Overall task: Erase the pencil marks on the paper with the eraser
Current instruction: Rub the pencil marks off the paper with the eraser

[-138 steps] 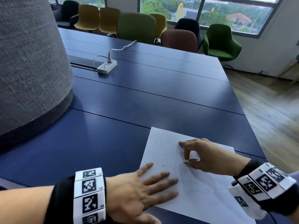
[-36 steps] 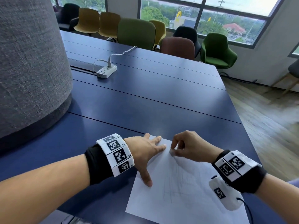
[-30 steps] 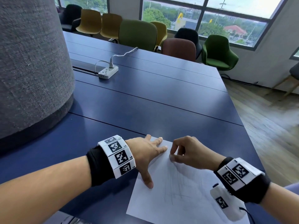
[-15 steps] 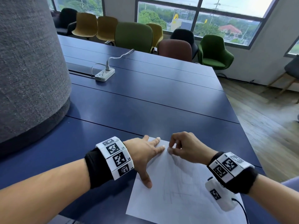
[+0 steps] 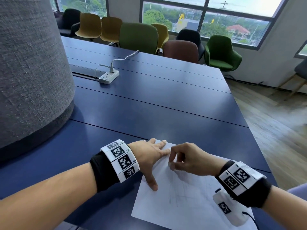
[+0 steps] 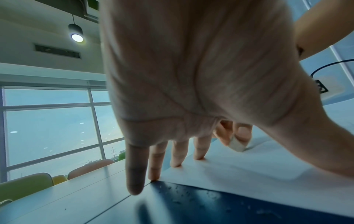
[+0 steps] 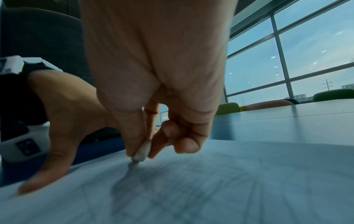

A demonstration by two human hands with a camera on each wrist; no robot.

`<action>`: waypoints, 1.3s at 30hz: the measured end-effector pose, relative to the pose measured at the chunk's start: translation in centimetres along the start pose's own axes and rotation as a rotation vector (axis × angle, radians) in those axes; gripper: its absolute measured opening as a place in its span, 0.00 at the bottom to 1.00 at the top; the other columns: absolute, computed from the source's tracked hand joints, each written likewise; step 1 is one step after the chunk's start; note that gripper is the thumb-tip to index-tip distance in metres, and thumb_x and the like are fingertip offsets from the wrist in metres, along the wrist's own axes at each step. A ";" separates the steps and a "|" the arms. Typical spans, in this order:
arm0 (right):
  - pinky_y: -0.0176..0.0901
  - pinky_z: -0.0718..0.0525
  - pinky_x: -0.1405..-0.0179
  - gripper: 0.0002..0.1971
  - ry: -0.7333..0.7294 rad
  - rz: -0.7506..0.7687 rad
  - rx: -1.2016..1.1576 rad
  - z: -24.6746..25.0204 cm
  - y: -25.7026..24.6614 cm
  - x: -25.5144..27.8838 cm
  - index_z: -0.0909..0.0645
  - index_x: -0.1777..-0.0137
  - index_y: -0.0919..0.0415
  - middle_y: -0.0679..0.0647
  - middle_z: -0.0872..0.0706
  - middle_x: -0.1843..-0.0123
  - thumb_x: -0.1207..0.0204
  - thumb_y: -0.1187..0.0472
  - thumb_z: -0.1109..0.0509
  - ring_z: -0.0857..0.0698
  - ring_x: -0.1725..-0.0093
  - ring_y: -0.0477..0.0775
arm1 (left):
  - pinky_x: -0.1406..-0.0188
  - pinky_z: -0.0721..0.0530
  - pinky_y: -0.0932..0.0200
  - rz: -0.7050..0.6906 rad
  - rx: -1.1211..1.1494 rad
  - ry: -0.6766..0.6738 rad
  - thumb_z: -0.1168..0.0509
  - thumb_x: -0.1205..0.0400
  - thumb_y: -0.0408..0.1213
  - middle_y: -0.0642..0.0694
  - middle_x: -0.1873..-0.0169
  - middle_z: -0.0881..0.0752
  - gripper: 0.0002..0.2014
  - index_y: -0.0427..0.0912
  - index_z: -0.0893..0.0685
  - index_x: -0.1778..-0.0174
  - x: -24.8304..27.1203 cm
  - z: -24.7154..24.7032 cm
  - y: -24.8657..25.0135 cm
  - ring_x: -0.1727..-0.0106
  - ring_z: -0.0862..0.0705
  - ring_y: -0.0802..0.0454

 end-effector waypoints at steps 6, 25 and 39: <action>0.25 0.29 0.72 0.06 0.112 -0.038 0.031 1.4 1.0 -0.8 0.19 0.61 0.51 0.44 0.20 0.73 0.26 0.55 0.25 0.21 0.73 0.36 | 0.19 0.38 0.43 0.022 -0.031 -0.021 0.21 0.37 0.65 0.51 0.14 0.63 0.66 0.56 0.59 0.13 0.0 -0.2 0.1 0.14 0.60 0.44; 0.26 0.27 0.72 0.05 -0.147 0.018 0.041 -0.1 -0.3 0.3 0.15 0.54 0.54 0.43 0.21 0.71 0.27 0.54 0.23 0.23 0.73 0.38 | 0.19 0.38 0.44 0.034 -0.029 -0.033 0.20 0.37 0.64 0.51 0.14 0.63 0.66 0.57 0.59 0.14 0.1 0.0 0.2 0.14 0.60 0.43; 0.24 0.28 0.72 0.05 0.076 -0.094 0.028 1.7 2.0 -0.6 0.20 0.57 0.51 0.43 0.20 0.71 0.25 0.55 0.26 0.22 0.74 0.33 | 0.21 0.38 0.43 0.042 -0.057 -0.037 0.20 0.37 0.63 0.50 0.14 0.63 0.65 0.61 0.60 0.14 -0.2 0.2 0.0 0.14 0.59 0.41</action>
Point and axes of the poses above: each hand's wrist, its own x-axis away from the middle knuckle, its own z-axis out of the back of the hand, y = z × x, the point moved 5 cm from there along -x, towards the middle knuckle
